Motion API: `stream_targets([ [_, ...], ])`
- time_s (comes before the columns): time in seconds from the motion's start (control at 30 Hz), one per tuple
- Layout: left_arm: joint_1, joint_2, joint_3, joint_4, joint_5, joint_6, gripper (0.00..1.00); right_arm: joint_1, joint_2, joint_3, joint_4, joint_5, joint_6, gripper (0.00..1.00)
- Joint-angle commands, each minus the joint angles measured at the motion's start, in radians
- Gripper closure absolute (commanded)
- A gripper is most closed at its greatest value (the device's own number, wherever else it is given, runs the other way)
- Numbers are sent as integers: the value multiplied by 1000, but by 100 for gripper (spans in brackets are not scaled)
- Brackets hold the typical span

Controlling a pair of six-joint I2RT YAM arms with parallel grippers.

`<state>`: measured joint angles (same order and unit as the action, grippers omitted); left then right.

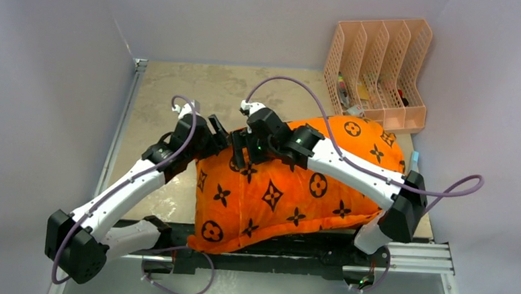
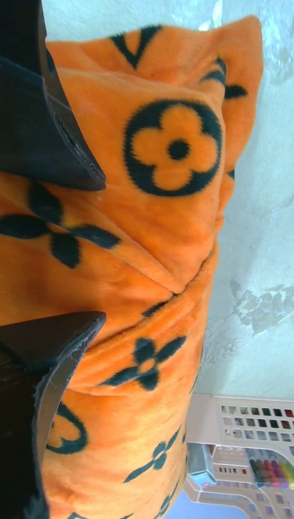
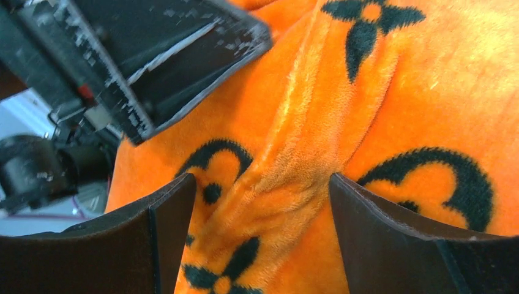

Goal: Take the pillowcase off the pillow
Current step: Remove the pillow from the pillowcase.

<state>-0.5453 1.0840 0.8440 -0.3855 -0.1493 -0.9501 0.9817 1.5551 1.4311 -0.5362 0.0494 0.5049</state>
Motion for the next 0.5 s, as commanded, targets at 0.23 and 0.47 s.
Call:
stream_targets([
  [0.23, 64, -101, 99, -298, -84, 33, 33, 116, 16, 119, -172, 387, 136, 83],
  [0.47, 65, -137, 204, -394, 122, 117, 21, 114, -151, 43, -54, 370, 152, 100],
])
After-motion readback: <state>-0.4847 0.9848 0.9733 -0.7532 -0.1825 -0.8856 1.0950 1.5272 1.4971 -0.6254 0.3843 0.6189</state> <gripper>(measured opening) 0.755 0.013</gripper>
